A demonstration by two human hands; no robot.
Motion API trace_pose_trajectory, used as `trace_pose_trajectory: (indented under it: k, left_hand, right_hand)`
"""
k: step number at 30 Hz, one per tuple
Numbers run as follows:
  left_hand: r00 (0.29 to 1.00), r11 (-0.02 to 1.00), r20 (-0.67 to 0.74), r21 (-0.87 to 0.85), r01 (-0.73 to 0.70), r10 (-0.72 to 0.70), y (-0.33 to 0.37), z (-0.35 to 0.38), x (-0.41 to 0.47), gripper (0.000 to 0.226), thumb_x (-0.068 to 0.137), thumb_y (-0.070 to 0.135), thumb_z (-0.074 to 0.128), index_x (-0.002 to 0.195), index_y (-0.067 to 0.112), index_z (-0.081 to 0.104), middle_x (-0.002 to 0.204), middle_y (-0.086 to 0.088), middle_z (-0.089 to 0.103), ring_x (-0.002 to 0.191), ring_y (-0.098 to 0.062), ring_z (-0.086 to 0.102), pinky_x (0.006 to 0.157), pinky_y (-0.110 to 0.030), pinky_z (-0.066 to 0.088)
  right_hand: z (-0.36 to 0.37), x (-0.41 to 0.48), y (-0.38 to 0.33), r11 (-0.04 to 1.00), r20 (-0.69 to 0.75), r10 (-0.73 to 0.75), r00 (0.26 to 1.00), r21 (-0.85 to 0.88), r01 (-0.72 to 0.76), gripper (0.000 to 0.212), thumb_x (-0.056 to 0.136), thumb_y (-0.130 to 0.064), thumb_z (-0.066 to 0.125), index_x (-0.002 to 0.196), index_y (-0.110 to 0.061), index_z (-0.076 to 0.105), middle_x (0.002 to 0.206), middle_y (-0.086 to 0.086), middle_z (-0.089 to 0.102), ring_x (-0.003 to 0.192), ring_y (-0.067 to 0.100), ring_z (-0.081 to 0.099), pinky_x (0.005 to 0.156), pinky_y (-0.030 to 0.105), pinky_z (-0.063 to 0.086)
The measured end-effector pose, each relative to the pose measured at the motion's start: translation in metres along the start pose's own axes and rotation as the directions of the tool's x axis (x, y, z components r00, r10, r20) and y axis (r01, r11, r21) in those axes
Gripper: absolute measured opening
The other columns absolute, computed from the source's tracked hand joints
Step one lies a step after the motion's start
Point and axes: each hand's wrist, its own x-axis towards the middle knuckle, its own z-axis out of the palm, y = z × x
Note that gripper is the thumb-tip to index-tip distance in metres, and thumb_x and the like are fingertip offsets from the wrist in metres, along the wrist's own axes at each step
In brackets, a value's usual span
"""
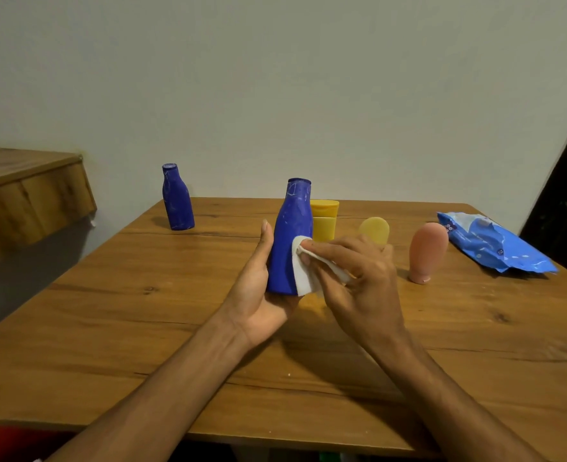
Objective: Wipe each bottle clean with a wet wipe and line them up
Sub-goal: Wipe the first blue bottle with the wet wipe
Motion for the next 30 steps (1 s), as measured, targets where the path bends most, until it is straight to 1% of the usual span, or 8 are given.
trace_pose_trajectory:
  k: [3,6,8,15,18,21,26,30]
  left_hand:
    - [1.000,0.999,0.030,0.035,-0.009,0.008,-0.001,-0.001,0.001,0.060,0.090,0.057,0.050,0.132,0.015,0.060,0.119,-0.012,0.064,0.102,-0.022,0.061,0.097,-0.037,0.045]
    - [0.999,0.998,0.043,0.064,-0.015,0.012,-0.002,-0.002,0.002,0.059,0.092,0.057,0.048,0.134,0.016,0.059,0.124,-0.013,0.062,0.108,-0.024,0.059,0.102,-0.040,0.042]
    - [0.999,0.998,0.043,0.069,-0.013,0.010,-0.002,-0.003,0.004,0.059,0.093,0.057,0.047,0.134,0.016,0.058,0.125,-0.014,0.062,0.110,-0.025,0.060,0.101,-0.042,0.045]
    - [0.999,0.996,0.039,0.085,-0.009,0.006,-0.004,-0.001,0.004,0.058,0.090,0.055,0.049,0.132,0.016,0.058,0.124,-0.018,0.065,0.113,-0.032,0.062,0.102,-0.055,0.046]
    - [1.000,0.998,0.005,0.063,-0.017,0.016,-0.003,-0.002,0.004,0.059,0.091,0.056,0.049,0.132,0.015,0.059,0.121,-0.016,0.066,0.107,-0.028,0.065,0.093,-0.048,0.052]
    - [0.999,1.000,-0.035,0.017,-0.023,0.024,-0.001,-0.004,0.005,0.062,0.090,0.058,0.050,0.132,0.013,0.059,0.114,-0.013,0.067,0.098,-0.023,0.065,0.087,-0.039,0.053]
    - [0.998,1.000,-0.056,0.012,0.012,-0.012,0.001,-0.004,0.003,0.065,0.090,0.062,0.049,0.127,0.010,0.060,0.111,-0.014,0.068,0.092,-0.025,0.066,0.091,-0.041,0.049]
    - [0.997,1.000,-0.070,-0.008,0.008,-0.009,0.002,-0.004,0.004,0.065,0.089,0.061,0.052,0.130,0.011,0.059,0.122,-0.016,0.064,0.100,-0.026,0.064,0.097,-0.042,0.048]
  right_hand:
    - [0.000,0.001,-0.002,1.000,-0.067,0.009,0.998,-0.002,-0.009,0.035,0.089,-0.040,0.053,0.111,-0.018,0.070,0.094,-0.002,0.070,0.088,0.005,0.049,0.065,0.050,0.047]
    - [-0.001,0.002,-0.002,0.999,-0.098,-0.009,0.995,-0.037,0.005,0.033,0.089,-0.038,0.054,0.110,-0.019,0.071,0.094,-0.003,0.071,0.087,0.005,0.047,0.066,0.046,0.043]
    - [-0.001,0.002,-0.001,0.998,-0.113,-0.009,0.994,-0.057,0.003,0.032,0.089,-0.038,0.054,0.110,-0.019,0.071,0.095,-0.004,0.071,0.089,0.004,0.046,0.067,0.043,0.039]
    - [0.001,0.004,0.003,1.000,-0.133,0.006,0.991,0.002,-0.006,0.030,0.091,-0.037,0.053,0.117,-0.027,0.065,0.100,-0.008,0.068,0.091,0.003,0.043,0.063,0.056,0.043]
    - [0.001,0.002,0.002,1.000,-0.081,-0.008,0.997,0.006,0.008,0.033,0.090,-0.035,0.052,0.115,-0.021,0.068,0.102,-0.003,0.068,0.094,0.002,0.043,0.066,0.051,0.046]
    - [0.000,-0.001,-0.002,0.997,-0.008,-0.074,0.997,-0.037,0.073,0.033,0.086,-0.033,0.054,0.110,-0.019,0.071,0.101,-0.001,0.068,0.095,0.004,0.045,0.070,0.037,0.041]
    - [0.000,-0.005,-0.009,0.962,0.080,-0.247,0.966,-0.097,0.254,0.030,0.083,-0.032,0.059,0.104,-0.016,0.072,0.097,0.000,0.068,0.096,0.015,0.051,0.072,0.039,0.039]
    - [-0.001,-0.002,-0.007,0.962,0.060,-0.224,0.973,-0.149,0.230,0.033,0.083,-0.033,0.056,0.106,-0.015,0.072,0.099,0.001,0.070,0.095,0.013,0.049,0.074,0.029,0.030]
